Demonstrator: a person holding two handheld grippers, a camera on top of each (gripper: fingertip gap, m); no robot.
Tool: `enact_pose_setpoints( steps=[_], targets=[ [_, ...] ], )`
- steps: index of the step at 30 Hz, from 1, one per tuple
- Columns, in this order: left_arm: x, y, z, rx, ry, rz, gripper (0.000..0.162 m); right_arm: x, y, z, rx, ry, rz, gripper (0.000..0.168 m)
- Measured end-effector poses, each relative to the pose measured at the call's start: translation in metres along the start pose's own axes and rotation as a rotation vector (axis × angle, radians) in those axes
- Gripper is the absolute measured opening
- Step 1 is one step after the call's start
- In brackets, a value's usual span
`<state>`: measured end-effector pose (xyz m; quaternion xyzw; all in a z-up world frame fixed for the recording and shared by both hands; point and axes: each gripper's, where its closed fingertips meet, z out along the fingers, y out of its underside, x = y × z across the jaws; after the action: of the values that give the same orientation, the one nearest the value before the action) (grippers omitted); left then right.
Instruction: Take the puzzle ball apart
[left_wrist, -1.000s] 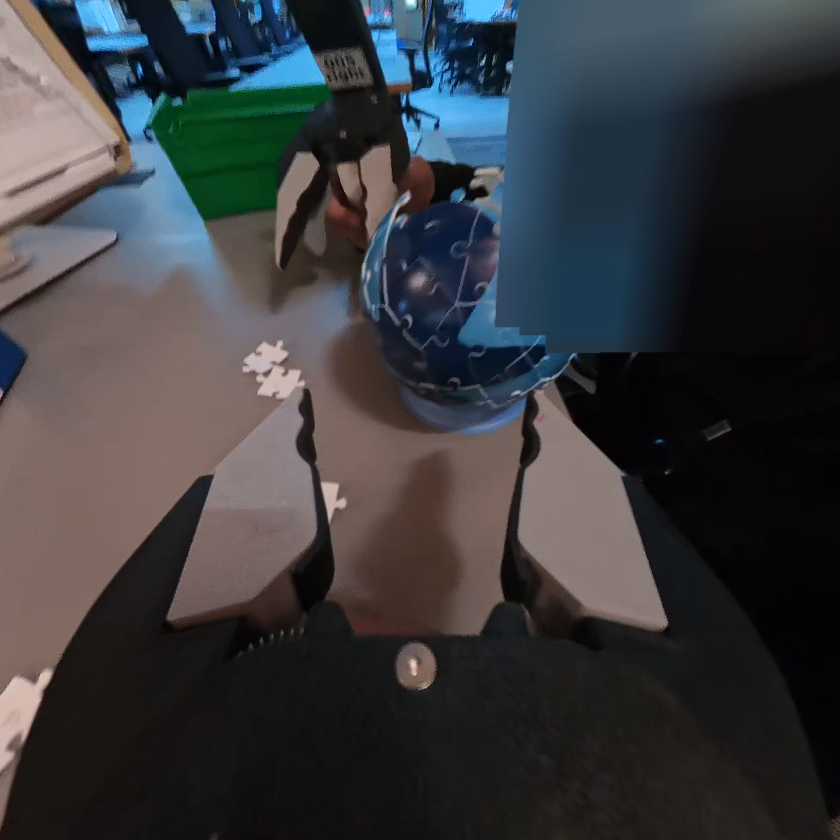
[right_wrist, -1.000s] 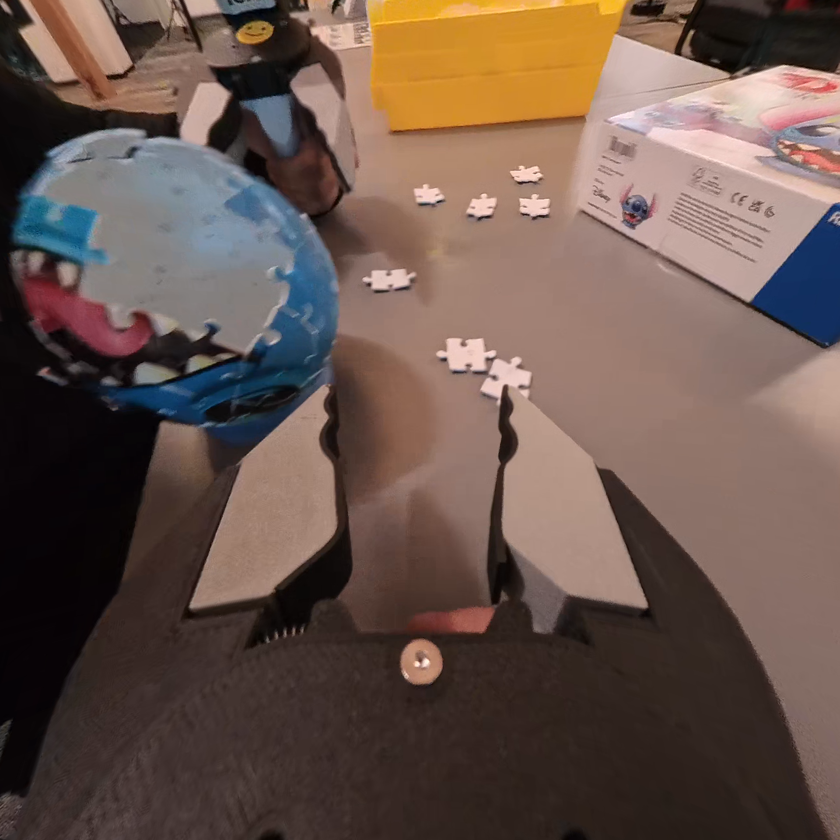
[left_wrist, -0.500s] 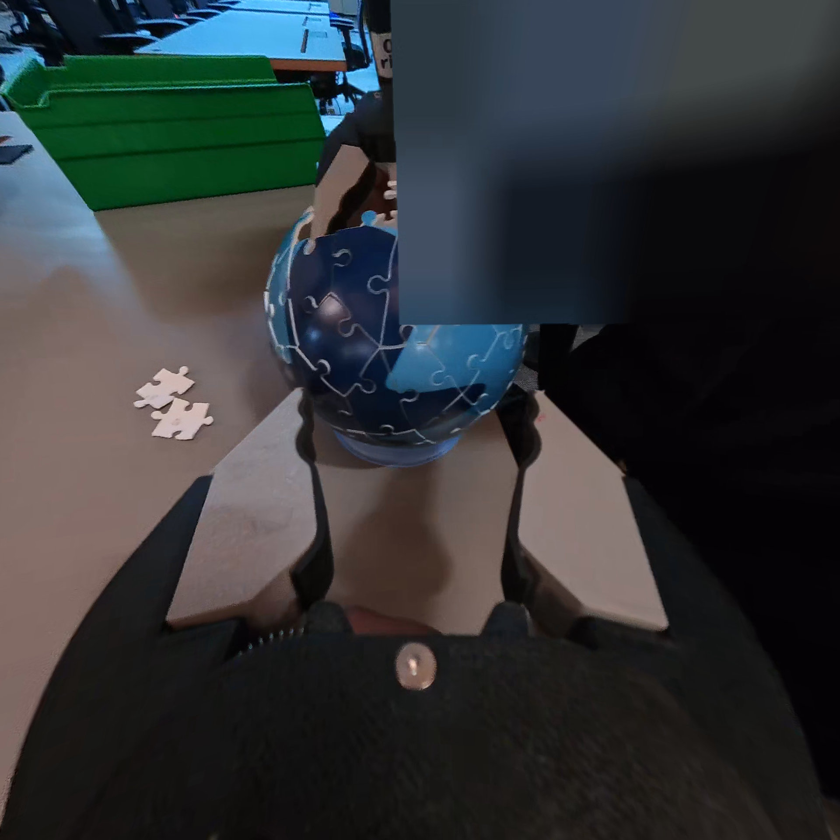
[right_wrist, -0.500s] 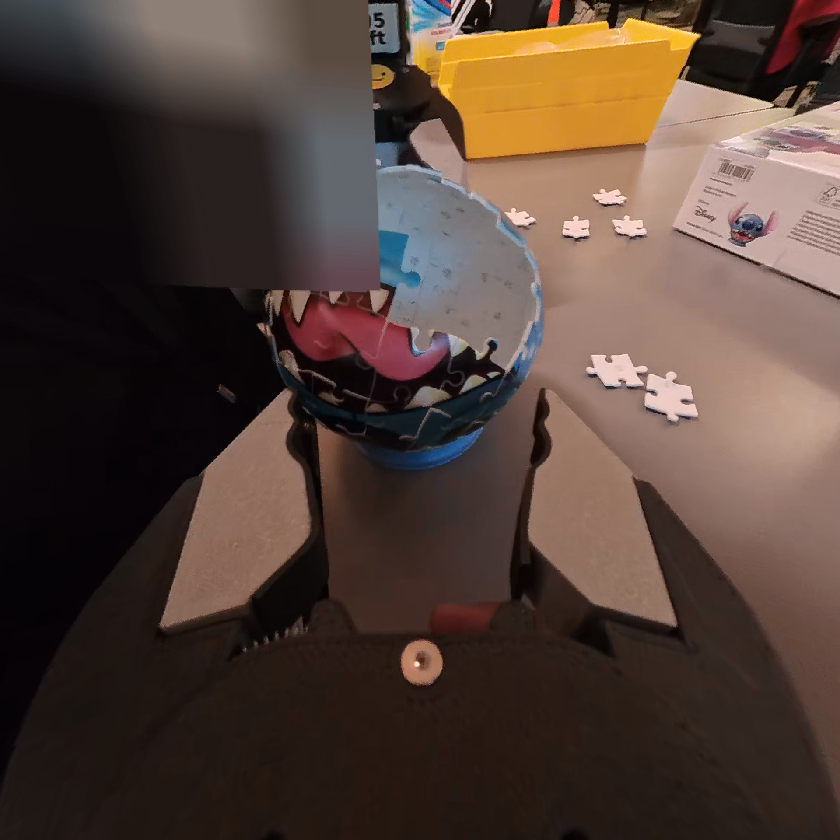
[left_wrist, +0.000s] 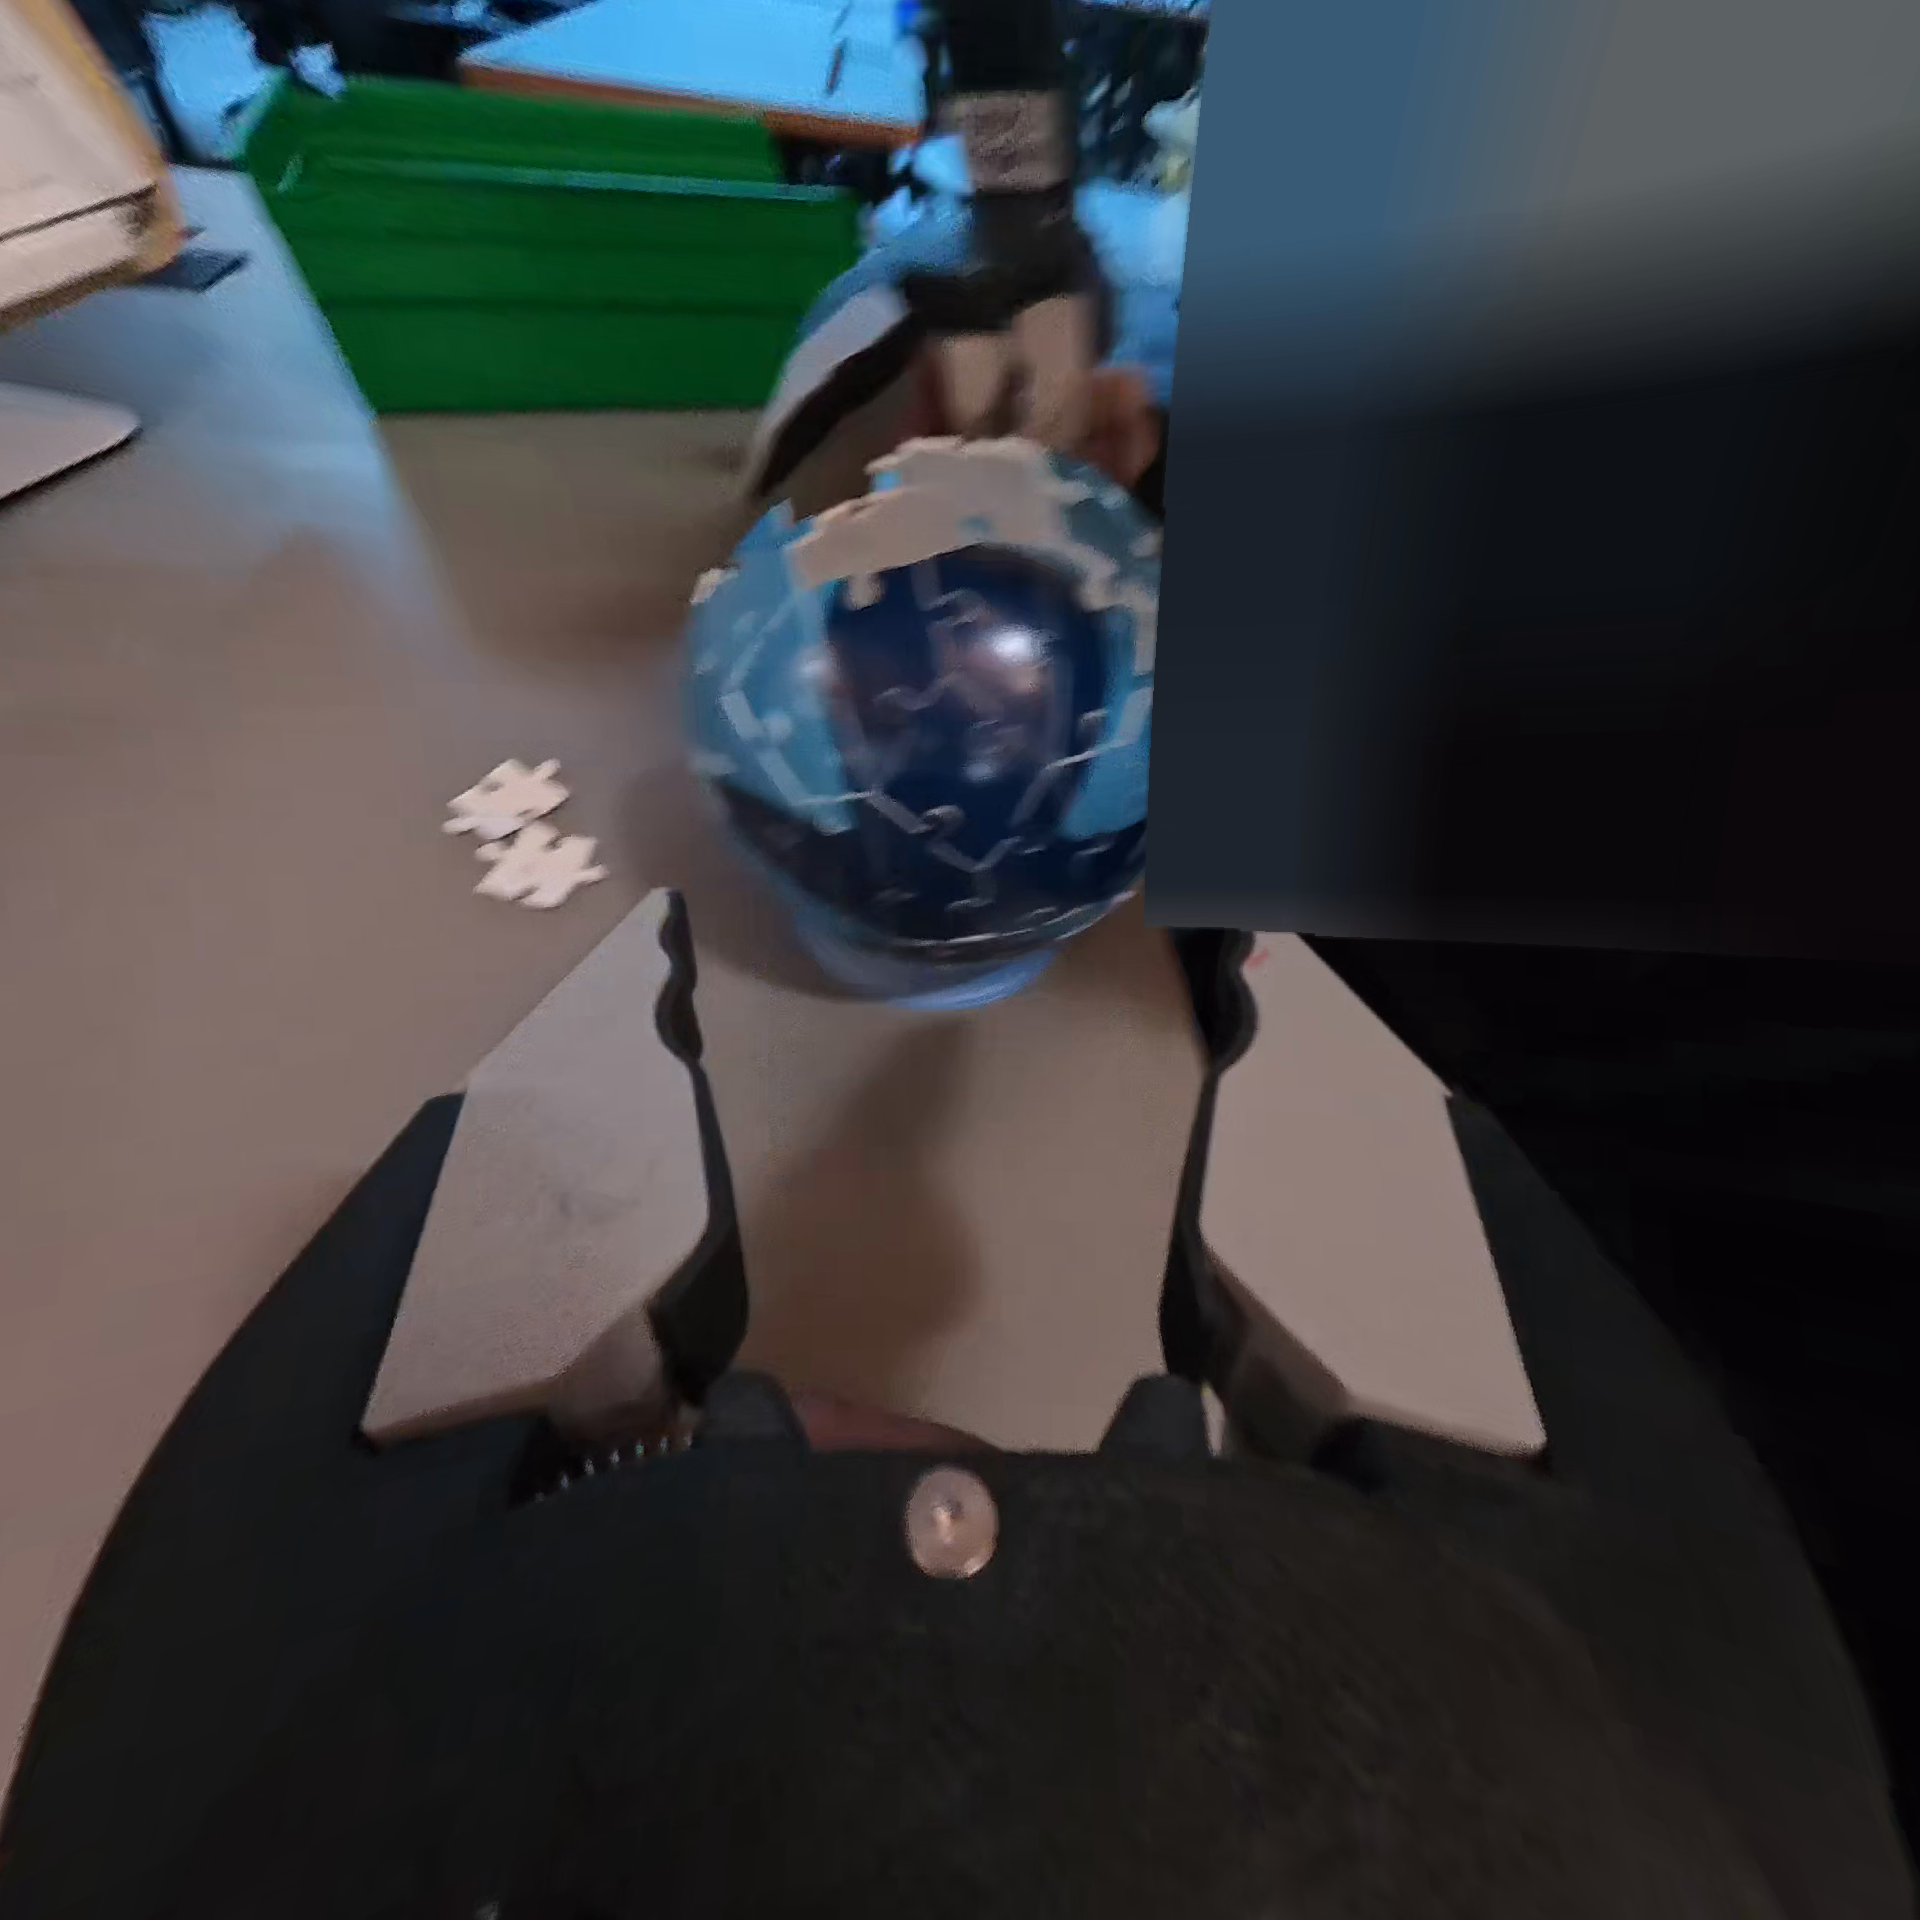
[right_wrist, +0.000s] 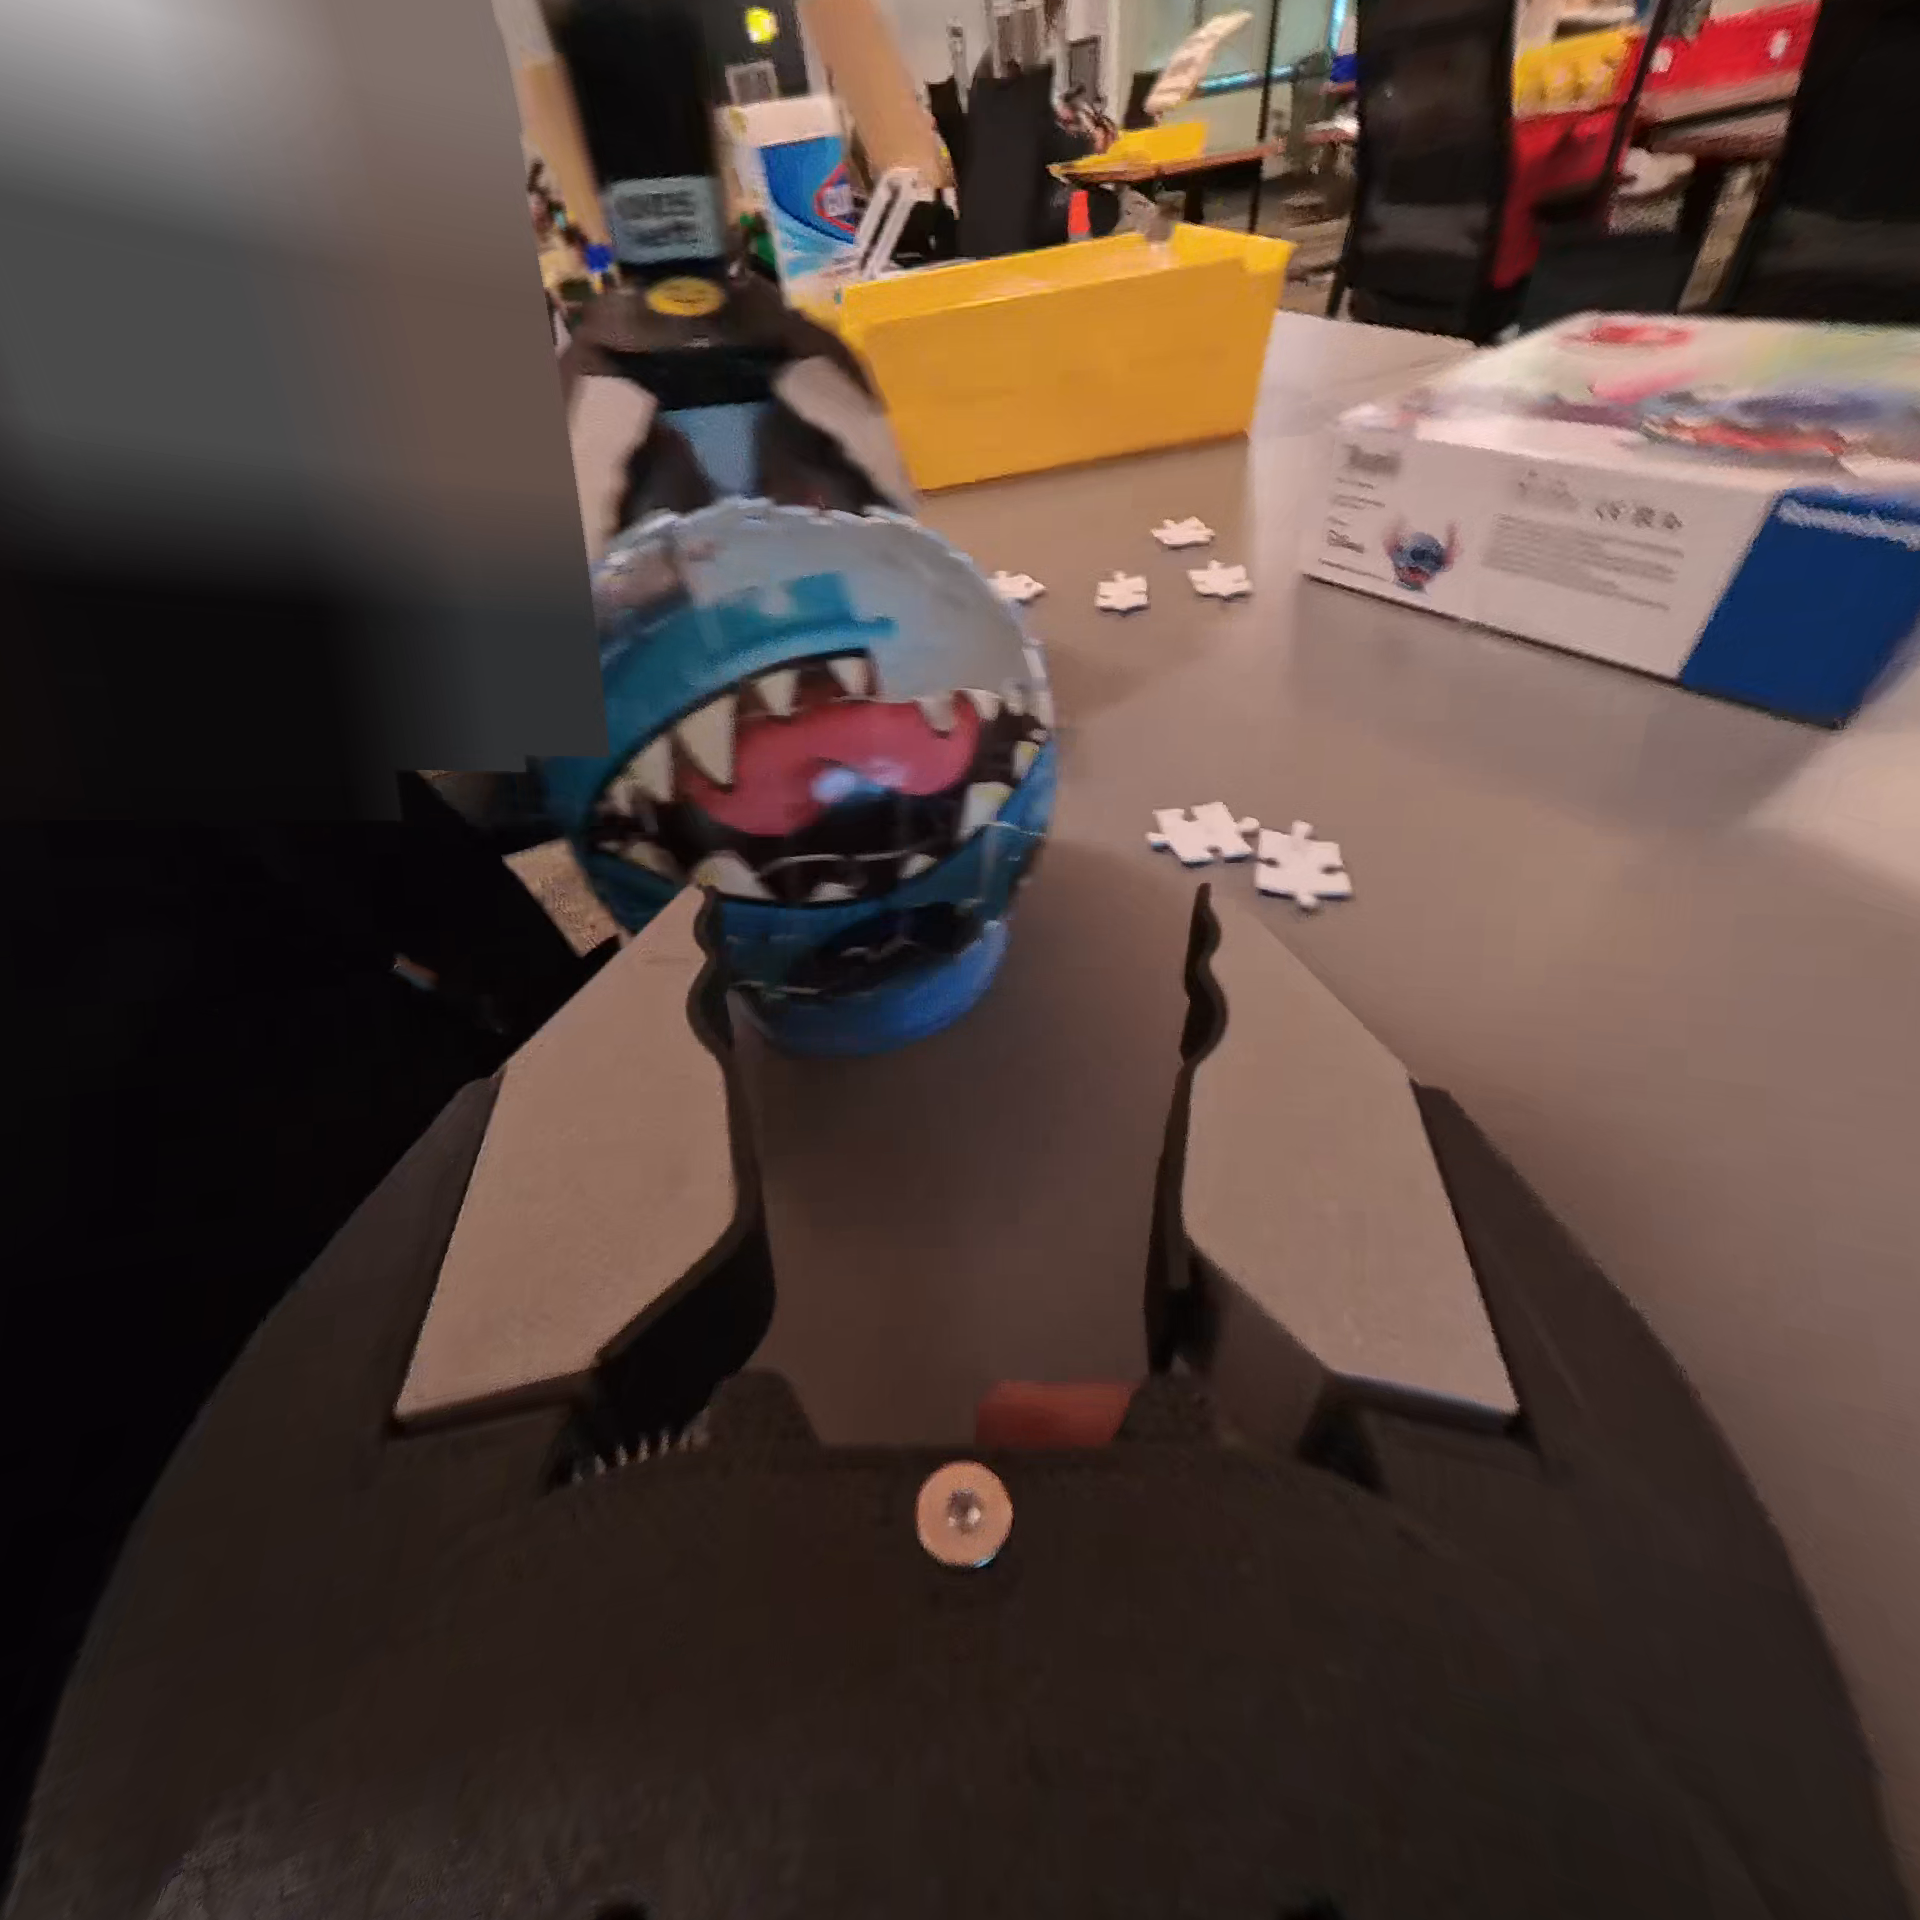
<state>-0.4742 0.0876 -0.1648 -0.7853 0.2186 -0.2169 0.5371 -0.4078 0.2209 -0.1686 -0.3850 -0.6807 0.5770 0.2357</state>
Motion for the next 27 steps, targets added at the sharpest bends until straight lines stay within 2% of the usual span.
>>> enact_pose_setpoints(
  steps=[3,7,8,10,15,19,22,25,27],
  targets=[
    [-0.018,0.002,0.014,-0.034,-0.007,0.037,0.1,-0.025,0.0,0.01,-0.024,0.005,-0.018,0.098],
    [0.002,0.009,0.038,-0.113,0.155,-0.002,0.102,-0.036,0.003,0.032,-0.073,0.067,-0.044,0.102],
    [0.004,0.011,0.04,-0.12,0.152,-0.001,0.109,-0.034,0.004,0.033,-0.079,0.079,-0.049,0.108],
    [0.008,0.014,0.038,-0.122,0.125,0.016,0.11,-0.027,0.005,0.029,-0.081,0.073,-0.033,0.11],
    [0.036,0.014,0.019,-0.079,0.122,-0.014,0.106,0.008,0.006,0.011,-0.052,0.099,0.018,0.104],
    [0.059,-0.003,0.006,0.018,0.171,-0.037,0.097,0.048,0.01,0.011,-0.092,0.199,0.026,0.094],
    [0.029,0.003,0.005,-0.039,0.032,-0.026,0.098,0.055,0.006,0.011,-0.093,0.212,0.036,0.094],
    [-0.018,0.02,0.01,-0.139,-0.149,0.091,0.101,0.014,-0.015,0.006,-0.005,0.087,-0.056,0.097],
    [-0.029,0.027,0.024,-0.186,-0.147,0.149,0.101,-0.011,-0.017,0.008,-0.025,0.064,-0.114,0.099]
  ],
)
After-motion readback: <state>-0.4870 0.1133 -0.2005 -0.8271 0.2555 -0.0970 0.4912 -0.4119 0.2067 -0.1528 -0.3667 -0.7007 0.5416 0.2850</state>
